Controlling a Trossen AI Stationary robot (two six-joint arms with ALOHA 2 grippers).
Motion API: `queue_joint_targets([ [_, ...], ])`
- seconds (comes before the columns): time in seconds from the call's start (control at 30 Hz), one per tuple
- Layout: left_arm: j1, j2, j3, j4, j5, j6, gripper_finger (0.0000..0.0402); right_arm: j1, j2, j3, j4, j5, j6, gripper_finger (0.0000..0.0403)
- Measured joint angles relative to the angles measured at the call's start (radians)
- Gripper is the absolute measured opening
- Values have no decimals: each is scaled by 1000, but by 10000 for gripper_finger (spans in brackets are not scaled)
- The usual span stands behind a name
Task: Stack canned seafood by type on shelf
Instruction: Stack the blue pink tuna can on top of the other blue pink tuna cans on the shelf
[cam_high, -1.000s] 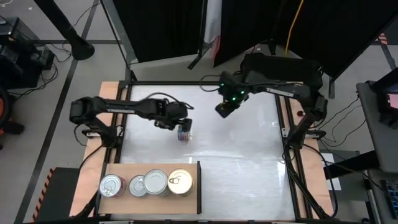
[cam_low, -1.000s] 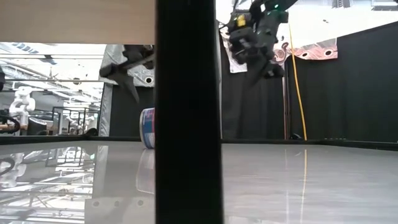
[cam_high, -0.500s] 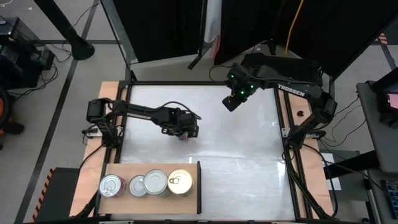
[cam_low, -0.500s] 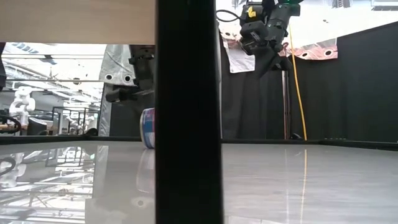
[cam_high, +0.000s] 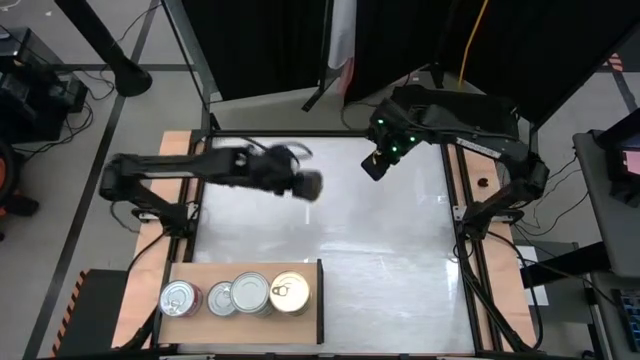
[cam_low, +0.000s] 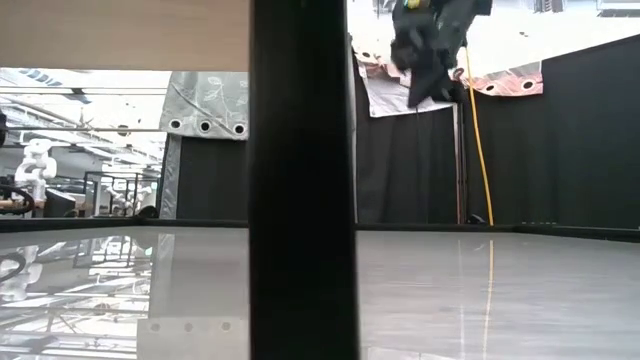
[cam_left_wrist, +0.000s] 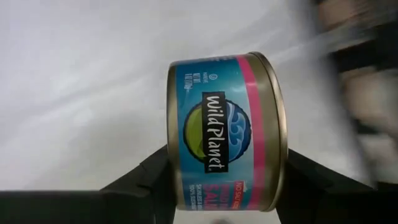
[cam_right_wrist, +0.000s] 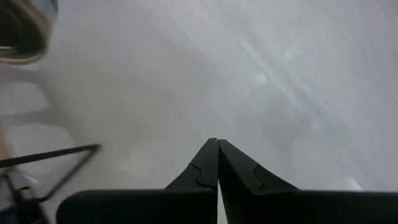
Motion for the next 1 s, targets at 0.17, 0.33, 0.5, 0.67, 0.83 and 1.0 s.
queue_joint_targets([
  [0.17, 43, -148, 116, 95, 13, 0, 196, 49, -153, 0, 112, -10, 16, 0],
  [0.33, 91, -248, 175, 193, 194, -56, 196, 139, -358, 0, 300, 62, 87, 0],
  [0.5, 91, -290, 189, 404, 566, -173, 196, 299, -469, 2, 469, 186, 96, 0],
  [0.67, -47, -297, 190, 493, 785, -211, 196, 373, -491, 2, 478, 414, 187, 0],
  [0.83, -217, -279, 189, 476, 803, -162, 196, 439, -438, 1, 555, 416, 305, 0],
  [1.0, -329, -241, 189, 408, 769, -95, 196, 509, -357, 1, 571, 417, 386, 0],
])
